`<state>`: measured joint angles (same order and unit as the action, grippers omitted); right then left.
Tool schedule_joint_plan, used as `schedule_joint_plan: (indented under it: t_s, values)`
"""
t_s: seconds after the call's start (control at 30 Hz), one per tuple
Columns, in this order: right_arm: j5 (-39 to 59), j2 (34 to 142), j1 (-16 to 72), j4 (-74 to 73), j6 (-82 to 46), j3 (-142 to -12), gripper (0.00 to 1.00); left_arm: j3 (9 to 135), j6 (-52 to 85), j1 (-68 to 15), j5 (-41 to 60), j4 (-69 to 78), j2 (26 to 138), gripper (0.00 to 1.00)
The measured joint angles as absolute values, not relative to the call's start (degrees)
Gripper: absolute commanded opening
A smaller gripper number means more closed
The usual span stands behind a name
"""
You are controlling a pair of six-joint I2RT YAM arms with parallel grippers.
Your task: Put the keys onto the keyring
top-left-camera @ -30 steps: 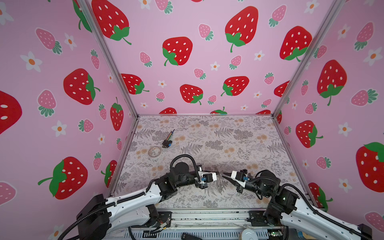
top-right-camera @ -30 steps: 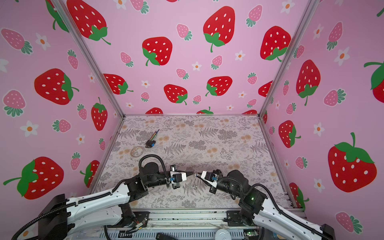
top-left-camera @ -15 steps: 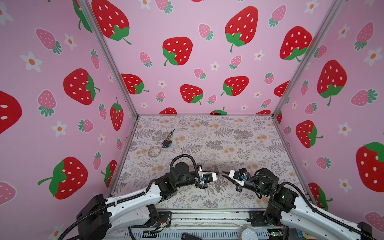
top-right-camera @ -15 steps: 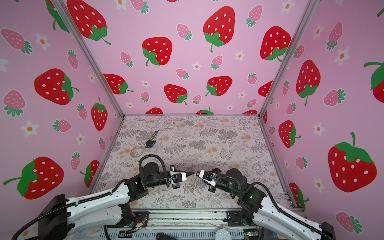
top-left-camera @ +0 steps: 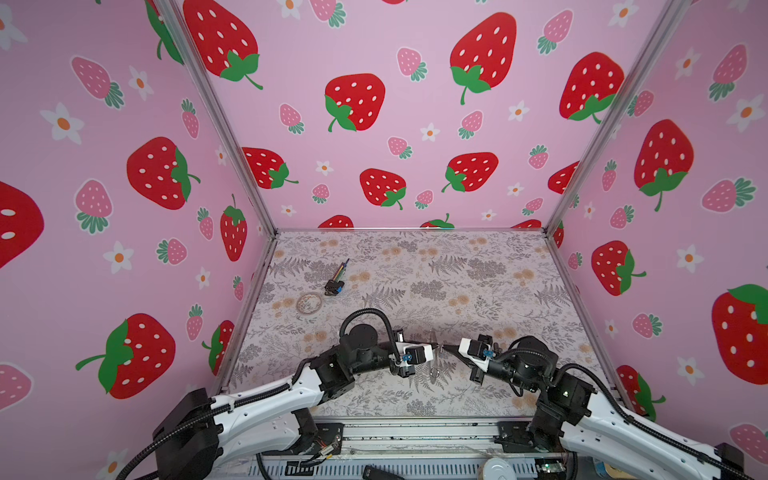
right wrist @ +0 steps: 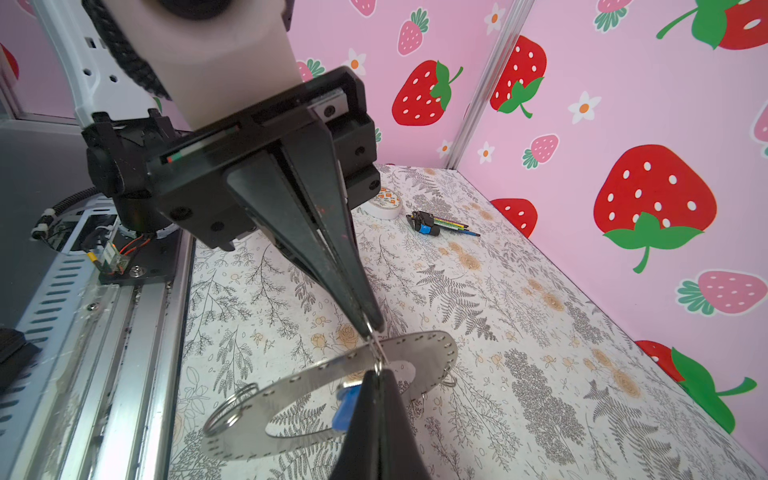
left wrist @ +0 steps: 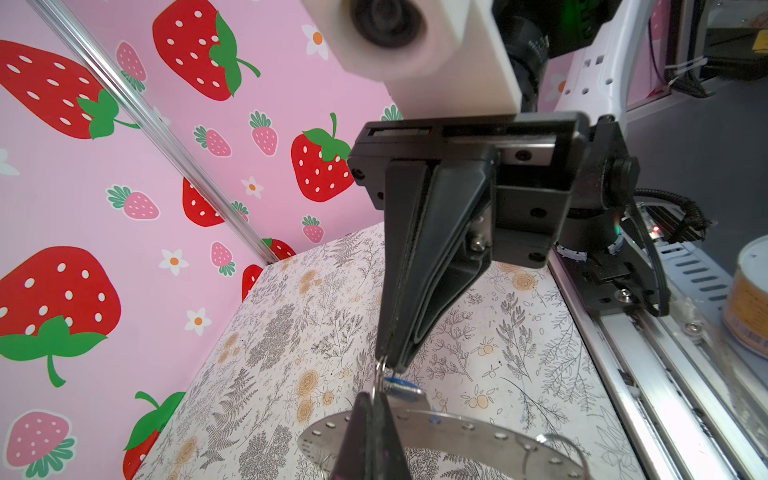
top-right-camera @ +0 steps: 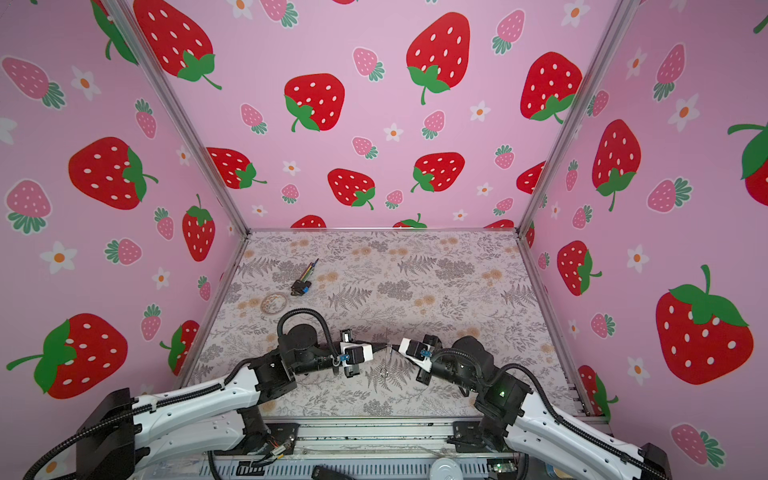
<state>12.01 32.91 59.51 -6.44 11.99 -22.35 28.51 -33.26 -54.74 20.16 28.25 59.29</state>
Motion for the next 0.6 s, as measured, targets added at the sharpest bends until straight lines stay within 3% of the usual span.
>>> schedule_joint_plan:
  t_s: [0.6]
  values:
    - [15.7, 36.0, 59.5, -10.9, 8.0, -22.3, 0.0, 29.3, -35.0, -54.9, 14.4, 22.0, 61.6, 0.0]
